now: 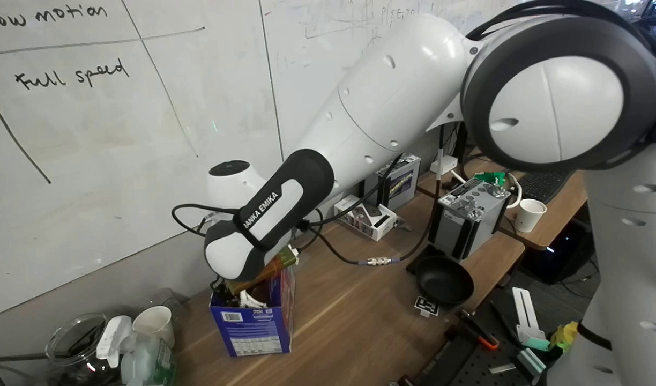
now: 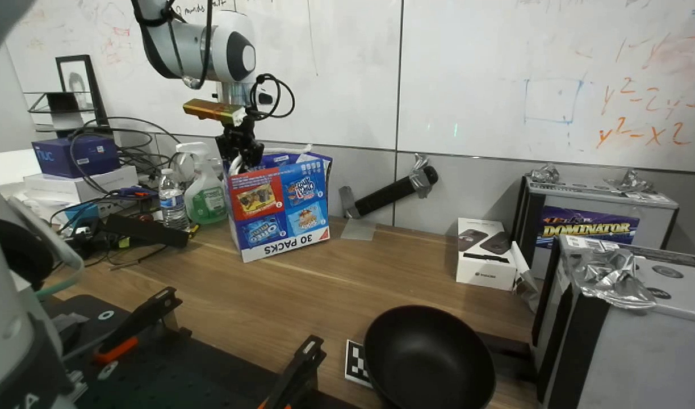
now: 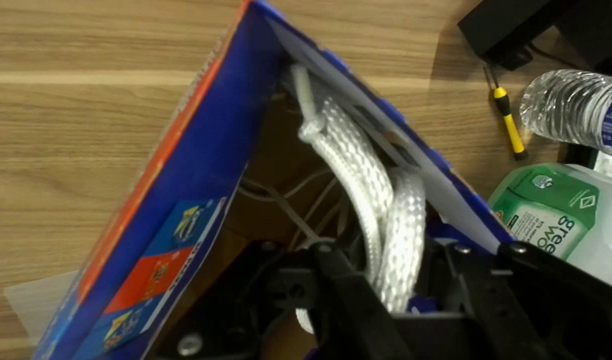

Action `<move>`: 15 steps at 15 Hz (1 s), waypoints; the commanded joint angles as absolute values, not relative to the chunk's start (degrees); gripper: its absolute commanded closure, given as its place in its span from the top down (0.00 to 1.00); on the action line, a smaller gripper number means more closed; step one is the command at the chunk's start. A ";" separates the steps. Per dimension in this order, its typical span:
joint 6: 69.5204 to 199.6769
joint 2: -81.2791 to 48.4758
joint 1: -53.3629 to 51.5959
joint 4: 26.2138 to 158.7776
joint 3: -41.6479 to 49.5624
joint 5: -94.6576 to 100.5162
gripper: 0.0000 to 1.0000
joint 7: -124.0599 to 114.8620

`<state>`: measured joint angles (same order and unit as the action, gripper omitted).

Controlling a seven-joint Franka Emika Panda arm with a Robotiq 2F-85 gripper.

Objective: Pick the ropes and put them in the box

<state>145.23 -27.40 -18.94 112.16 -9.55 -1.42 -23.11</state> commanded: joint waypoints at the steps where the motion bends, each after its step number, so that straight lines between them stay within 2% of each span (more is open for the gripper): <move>1: 147.48 -27.51 -17.75 113.52 -11.01 -5.44 0.13 -19.78; 11: 146.08 -30.13 -17.35 112.79 -10.66 -7.97 0.13 -17.04; 12: 145.11 -30.07 -17.72 112.56 -10.26 -7.43 0.37 -17.60; 15: 142.09 -28.05 -19.50 112.54 -8.02 -4.05 0.53 -20.03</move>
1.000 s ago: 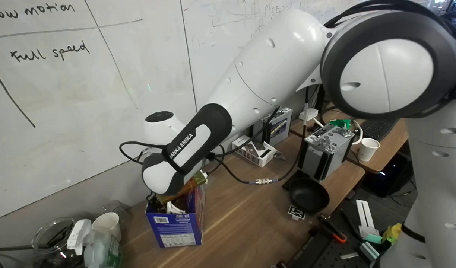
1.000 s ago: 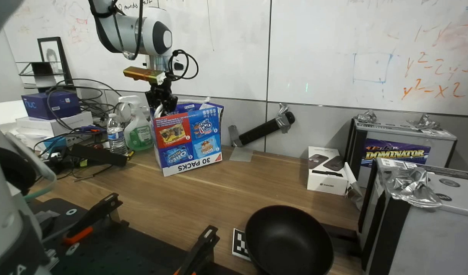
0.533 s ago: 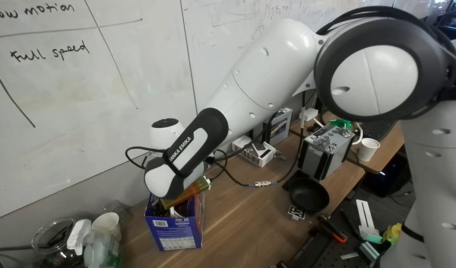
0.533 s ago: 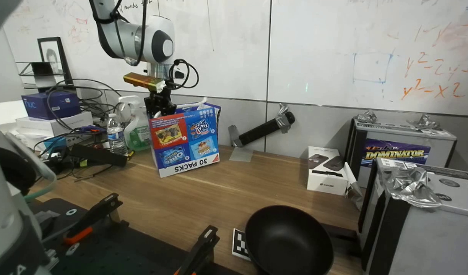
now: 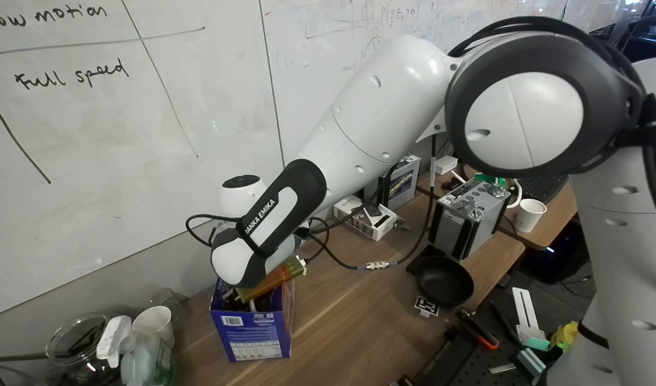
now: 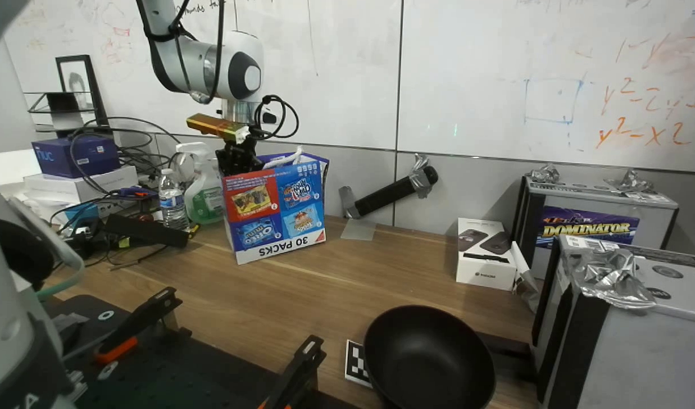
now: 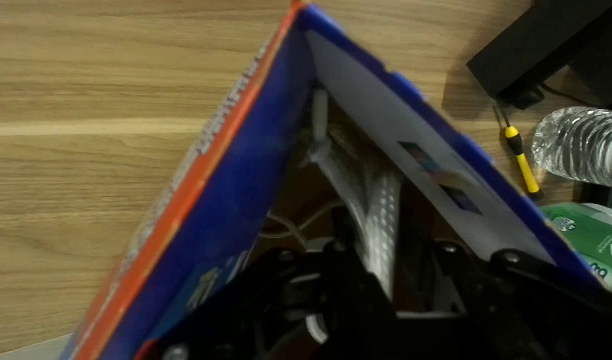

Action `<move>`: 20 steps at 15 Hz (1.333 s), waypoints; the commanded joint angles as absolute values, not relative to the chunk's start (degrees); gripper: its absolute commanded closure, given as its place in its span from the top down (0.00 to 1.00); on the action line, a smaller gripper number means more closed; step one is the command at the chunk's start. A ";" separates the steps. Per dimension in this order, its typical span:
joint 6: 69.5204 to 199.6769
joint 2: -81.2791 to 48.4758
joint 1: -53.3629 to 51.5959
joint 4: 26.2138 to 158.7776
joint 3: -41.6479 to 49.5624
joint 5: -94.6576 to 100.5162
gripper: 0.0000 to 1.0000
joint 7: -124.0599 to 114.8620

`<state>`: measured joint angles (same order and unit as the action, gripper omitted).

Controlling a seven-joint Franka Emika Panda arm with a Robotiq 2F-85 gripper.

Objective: Pick the ropes and put them in the box

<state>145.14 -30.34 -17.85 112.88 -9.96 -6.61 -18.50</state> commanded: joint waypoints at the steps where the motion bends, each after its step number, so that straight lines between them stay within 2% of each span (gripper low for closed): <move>1: 141.25 -27.04 -20.21 112.72 -7.20 -2.42 0.62 -20.90; 6: 136.96 -22.27 -22.53 112.79 -4.28 5.63 0.98 -26.04; 16: 122.08 -13.18 -21.65 110.35 -4.36 20.53 1.00 -36.05; 20: 109.43 -8.08 -20.14 111.09 -6.06 19.17 1.00 -31.28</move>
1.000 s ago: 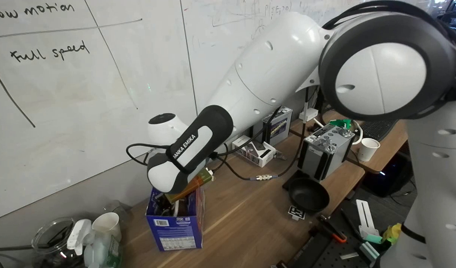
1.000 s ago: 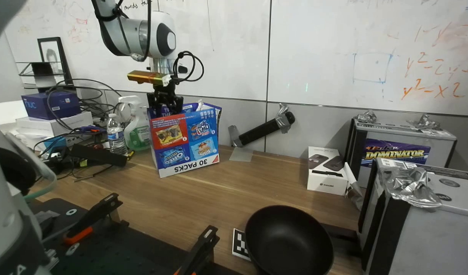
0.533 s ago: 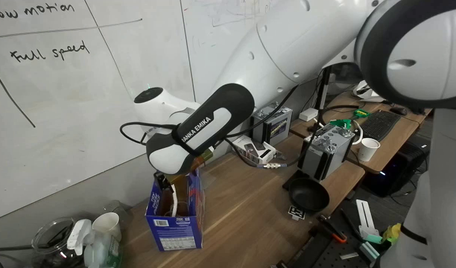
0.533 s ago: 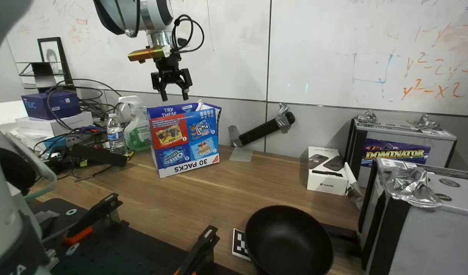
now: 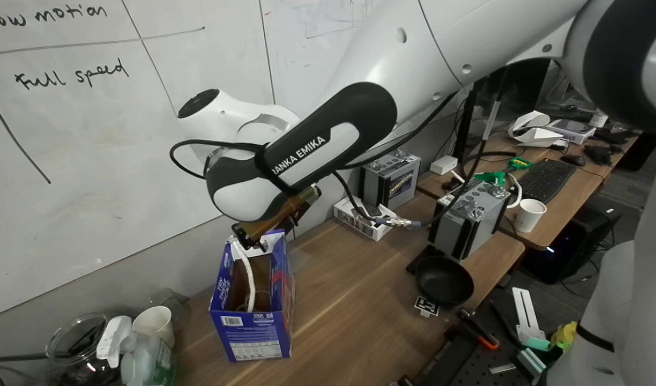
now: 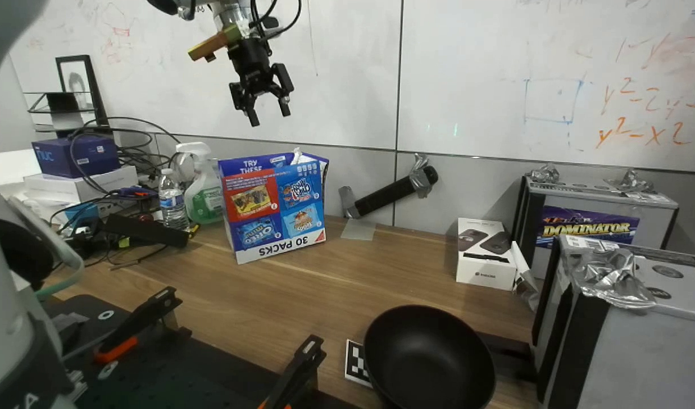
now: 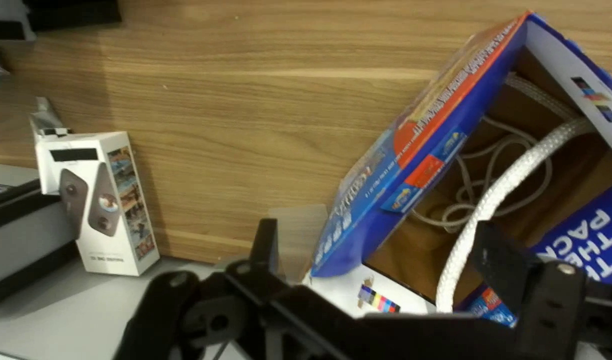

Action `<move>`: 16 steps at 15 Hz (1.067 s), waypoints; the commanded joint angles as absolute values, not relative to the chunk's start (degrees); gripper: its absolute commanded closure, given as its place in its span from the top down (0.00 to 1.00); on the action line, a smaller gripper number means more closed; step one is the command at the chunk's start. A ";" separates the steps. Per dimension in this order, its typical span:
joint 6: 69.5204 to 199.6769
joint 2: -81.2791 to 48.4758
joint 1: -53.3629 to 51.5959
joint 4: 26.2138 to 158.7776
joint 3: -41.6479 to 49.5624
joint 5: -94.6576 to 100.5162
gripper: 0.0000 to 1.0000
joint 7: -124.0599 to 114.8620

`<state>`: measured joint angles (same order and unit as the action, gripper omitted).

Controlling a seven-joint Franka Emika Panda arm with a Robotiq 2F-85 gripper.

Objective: Pick the ropes and put them in the box

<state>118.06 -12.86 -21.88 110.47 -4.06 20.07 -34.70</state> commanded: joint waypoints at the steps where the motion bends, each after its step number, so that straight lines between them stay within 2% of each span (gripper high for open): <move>1: 107.06 -5.97 -19.68 112.23 -6.49 19.17 1.00 -30.57; 5: 102.17 6.07 -16.53 119.97 -7.87 17.23 1.00 -26.46; 12: 106.60 28.91 -11.66 139.18 -7.03 10.66 1.00 -14.27; 16: 107.05 41.59 -13.79 148.39 -1.55 10.66 1.00 -11.54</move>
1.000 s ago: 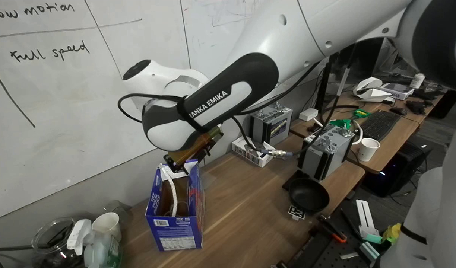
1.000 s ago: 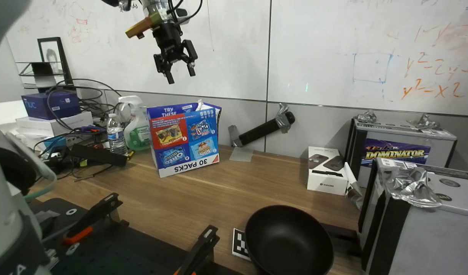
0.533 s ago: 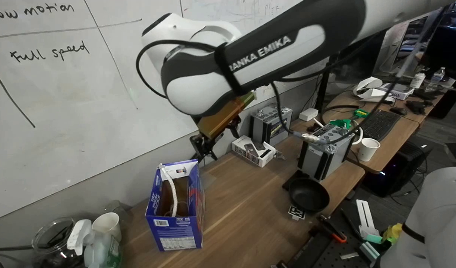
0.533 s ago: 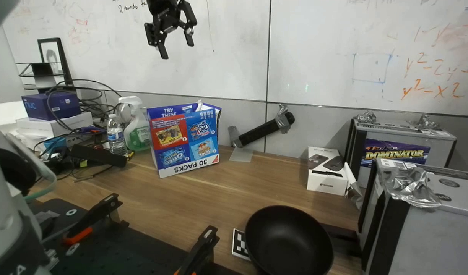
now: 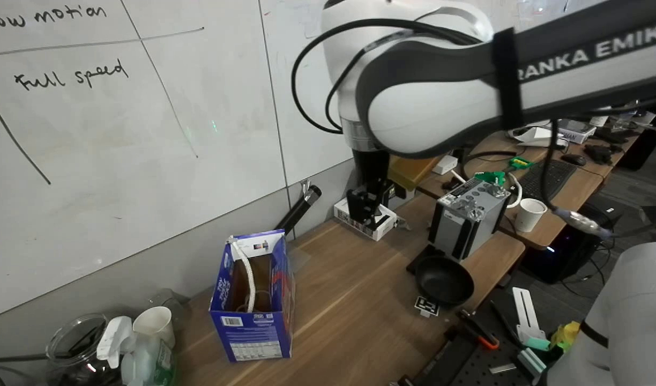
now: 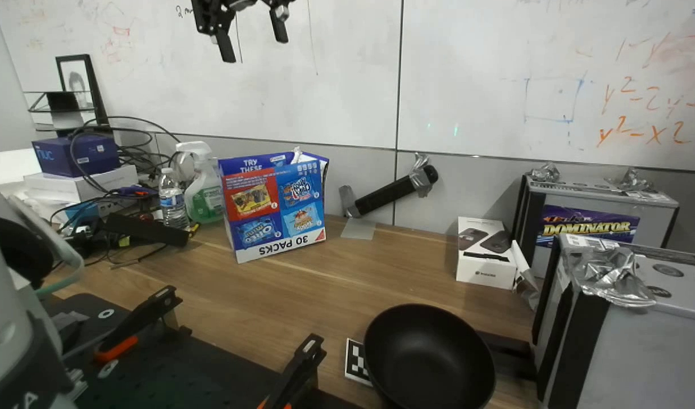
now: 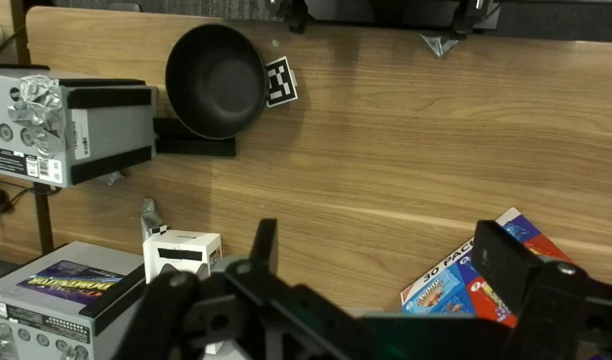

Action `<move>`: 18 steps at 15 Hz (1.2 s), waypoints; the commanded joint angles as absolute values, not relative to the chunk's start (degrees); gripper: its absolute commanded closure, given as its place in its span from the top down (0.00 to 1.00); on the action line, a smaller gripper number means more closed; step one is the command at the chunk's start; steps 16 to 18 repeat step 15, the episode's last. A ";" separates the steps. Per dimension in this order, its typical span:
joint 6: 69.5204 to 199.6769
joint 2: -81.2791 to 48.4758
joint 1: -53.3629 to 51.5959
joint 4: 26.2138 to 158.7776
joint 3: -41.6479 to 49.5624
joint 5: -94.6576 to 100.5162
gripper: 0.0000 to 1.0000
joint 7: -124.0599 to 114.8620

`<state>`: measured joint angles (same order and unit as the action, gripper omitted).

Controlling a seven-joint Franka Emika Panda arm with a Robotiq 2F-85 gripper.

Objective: Pick the ropes and put them in the box

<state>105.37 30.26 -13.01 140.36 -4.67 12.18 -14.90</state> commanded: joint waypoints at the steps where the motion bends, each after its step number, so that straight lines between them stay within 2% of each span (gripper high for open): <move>1: 105.79 44.68 -13.61 149.84 -0.56 10.32 1.00 -10.79; 2: 104.94 47.81 -10.47 151.09 -2.03 8.03 1.00 -8.87; 7: 102.45 56.35 -7.51 154.29 -0.46 3.81 1.00 -5.57; 18: 102.59 56.52 -4.87 155.41 -1.90 2.49 1.00 -5.50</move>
